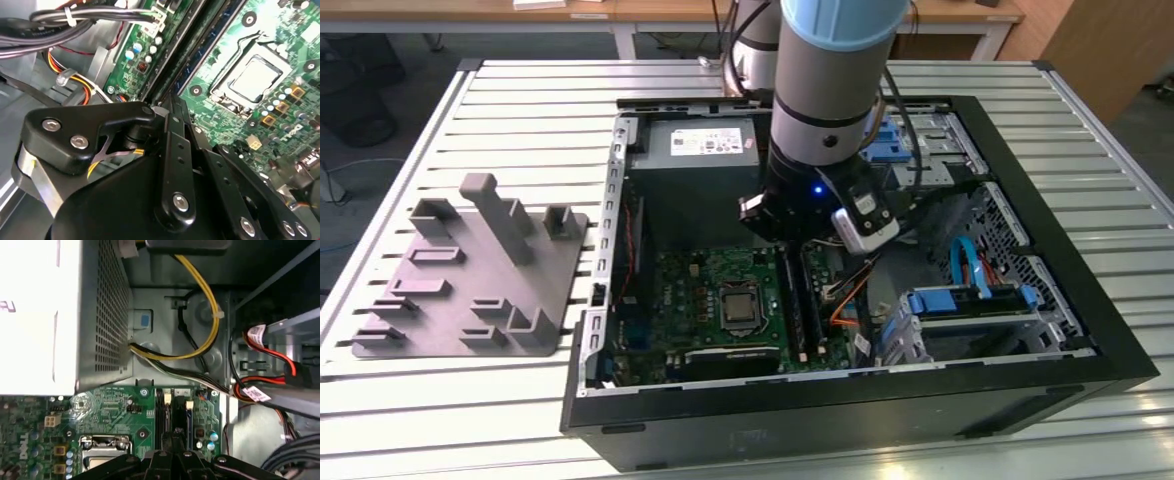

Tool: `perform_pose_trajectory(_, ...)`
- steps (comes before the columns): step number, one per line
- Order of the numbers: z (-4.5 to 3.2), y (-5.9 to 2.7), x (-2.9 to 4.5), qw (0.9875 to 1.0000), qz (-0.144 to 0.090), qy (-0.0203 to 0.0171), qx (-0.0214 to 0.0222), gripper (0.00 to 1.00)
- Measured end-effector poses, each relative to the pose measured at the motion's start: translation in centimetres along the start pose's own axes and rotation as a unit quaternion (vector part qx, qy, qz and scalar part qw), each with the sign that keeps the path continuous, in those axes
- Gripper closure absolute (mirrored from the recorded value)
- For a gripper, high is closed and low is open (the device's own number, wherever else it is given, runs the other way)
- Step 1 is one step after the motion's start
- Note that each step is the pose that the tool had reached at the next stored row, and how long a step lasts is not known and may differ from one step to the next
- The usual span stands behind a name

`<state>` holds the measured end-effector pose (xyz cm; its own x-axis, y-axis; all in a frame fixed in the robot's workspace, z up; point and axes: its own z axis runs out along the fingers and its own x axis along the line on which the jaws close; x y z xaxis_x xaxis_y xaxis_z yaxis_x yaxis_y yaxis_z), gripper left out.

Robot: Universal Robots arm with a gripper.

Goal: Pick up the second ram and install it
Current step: 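Press down the second ram until it locks into place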

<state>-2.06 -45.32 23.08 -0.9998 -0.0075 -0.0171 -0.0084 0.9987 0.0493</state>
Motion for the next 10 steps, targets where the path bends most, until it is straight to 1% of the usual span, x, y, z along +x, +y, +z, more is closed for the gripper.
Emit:
perform_pose_trajectory(6, 1.07, 0.14, 0.02, 1.0, -0.002, 0.0004, 0.0002, 0.9)
perform_pose_trajectory(10, 1.11, 0.15, 0.02, 1.0, -0.002, 0.0003, 0.0, 0.9)
